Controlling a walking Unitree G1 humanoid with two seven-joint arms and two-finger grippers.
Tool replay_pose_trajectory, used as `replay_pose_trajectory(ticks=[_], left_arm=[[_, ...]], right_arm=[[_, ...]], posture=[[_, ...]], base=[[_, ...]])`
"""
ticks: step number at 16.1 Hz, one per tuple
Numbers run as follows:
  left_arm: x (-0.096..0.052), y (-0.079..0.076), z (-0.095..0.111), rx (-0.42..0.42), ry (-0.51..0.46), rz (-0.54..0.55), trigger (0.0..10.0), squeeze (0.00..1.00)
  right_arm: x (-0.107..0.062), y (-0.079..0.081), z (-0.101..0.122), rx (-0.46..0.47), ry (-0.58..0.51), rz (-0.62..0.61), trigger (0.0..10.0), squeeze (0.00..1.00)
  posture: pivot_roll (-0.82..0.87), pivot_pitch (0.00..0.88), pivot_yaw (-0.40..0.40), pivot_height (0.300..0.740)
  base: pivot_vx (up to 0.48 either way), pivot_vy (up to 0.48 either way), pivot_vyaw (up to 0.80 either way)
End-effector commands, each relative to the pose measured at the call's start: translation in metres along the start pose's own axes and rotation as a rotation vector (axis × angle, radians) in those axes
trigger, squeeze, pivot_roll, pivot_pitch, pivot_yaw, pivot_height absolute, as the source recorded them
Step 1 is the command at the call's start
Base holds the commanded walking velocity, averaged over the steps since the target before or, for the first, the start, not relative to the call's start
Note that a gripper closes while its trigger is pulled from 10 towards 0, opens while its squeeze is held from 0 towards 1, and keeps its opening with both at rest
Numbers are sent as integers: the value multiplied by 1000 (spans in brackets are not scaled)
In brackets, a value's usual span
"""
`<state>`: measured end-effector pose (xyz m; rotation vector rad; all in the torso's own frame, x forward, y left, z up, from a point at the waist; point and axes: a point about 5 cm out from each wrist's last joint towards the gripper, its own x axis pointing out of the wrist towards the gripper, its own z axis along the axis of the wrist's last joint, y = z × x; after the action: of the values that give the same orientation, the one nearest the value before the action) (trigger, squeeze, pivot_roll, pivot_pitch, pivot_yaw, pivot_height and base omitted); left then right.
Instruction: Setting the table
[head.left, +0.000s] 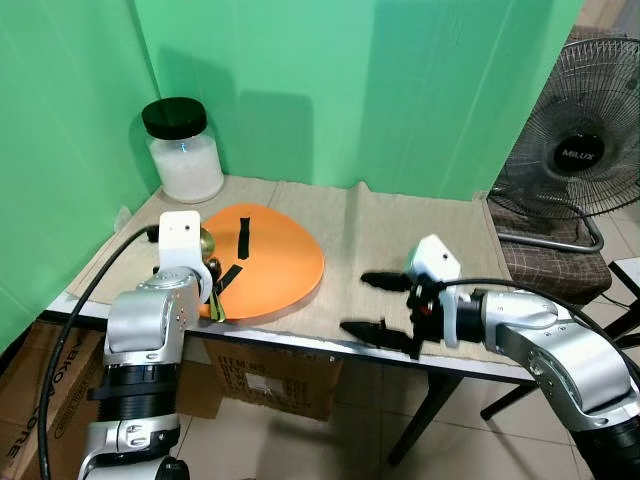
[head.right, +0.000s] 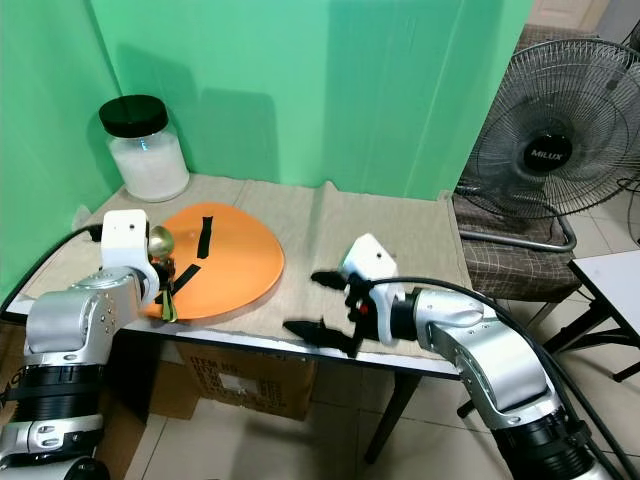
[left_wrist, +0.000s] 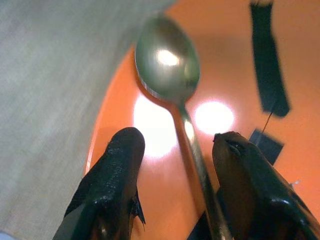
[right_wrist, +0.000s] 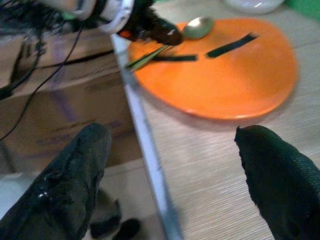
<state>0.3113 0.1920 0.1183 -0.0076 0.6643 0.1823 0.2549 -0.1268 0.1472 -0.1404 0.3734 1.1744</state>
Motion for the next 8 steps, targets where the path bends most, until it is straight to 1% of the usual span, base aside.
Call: replay_pose_trajectory(ticks=[1,2,3,4,6,7,8], left_arm=[[2,-2,0,-10,18,-9,10000,0],[4,-2,-3,-18,28,-17,6510,0],[5,-2,-4,-14,31,-18,4353,0],[6,-1,-3,1,31,-19,1255,0],[6,-1,-3,11,32,-17,1098,0],[7,0,-2,10,32,-15,0,0],[8,1,-1,9,31,-15,0,0]], right_arm=[[-1,5,4,-22,5,41,10000,0],[-2,7,4,-16,5,57,10000,0],[-2,8,4,-13,4,69,10000,0],[-3,9,4,-8,6,83,10000,0],[-4,10,3,-6,9,89,10000,0],[-4,10,3,-7,10,89,10000,0],[-3,10,4,-8,9,89,10000,0]], posture=[[-29,0,8,740],[-31,0,10,740],[-31,0,10,740],[-34,0,12,740],[-34,0,12,740],[-34,0,11,740],[-34,0,11,740]], base=[[0,0,0],[0,0,0],[0,0,0],[0,0,0],[0,0,0],[0,0,0],[0,0,0]])
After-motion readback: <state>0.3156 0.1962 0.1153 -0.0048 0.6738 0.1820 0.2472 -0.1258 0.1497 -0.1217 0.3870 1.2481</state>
